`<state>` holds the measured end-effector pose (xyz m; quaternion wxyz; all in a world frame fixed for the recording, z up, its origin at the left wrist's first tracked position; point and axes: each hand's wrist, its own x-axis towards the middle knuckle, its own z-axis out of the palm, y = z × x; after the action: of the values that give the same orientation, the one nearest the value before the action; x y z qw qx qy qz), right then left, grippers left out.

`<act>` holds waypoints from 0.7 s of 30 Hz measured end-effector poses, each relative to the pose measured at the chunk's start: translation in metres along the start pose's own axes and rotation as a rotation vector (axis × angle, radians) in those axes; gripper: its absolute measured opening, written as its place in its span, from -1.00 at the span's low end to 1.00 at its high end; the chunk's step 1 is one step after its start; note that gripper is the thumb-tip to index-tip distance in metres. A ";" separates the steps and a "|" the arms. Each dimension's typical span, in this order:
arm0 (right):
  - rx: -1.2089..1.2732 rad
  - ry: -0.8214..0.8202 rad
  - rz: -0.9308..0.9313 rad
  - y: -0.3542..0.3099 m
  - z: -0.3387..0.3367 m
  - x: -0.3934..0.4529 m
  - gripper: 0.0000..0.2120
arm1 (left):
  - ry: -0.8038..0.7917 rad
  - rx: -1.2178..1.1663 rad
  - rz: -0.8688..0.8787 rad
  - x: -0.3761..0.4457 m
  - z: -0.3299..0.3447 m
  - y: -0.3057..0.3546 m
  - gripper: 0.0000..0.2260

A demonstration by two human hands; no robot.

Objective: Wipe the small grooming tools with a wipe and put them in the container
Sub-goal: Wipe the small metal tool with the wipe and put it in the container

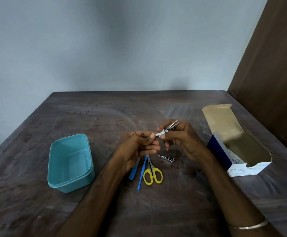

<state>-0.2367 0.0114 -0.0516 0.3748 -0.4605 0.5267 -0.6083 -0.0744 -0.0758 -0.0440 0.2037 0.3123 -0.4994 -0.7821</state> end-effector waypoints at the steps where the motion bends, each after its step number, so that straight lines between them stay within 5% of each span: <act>1: 0.005 0.019 -0.001 0.001 0.000 0.000 -0.85 | 0.009 0.019 0.025 0.000 0.000 -0.001 -0.86; 15: 0.042 0.238 0.046 0.003 0.014 0.002 -0.95 | 0.211 0.402 0.486 0.000 0.009 -0.013 -0.89; 21: 0.058 0.161 0.010 0.000 0.011 0.002 -0.55 | 0.195 0.255 0.369 -0.001 0.003 -0.009 -0.89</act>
<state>-0.2264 0.0065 -0.0511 0.3477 -0.3965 0.5393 -0.6565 -0.0759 -0.0695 -0.0514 0.3492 0.3128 -0.6207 -0.6285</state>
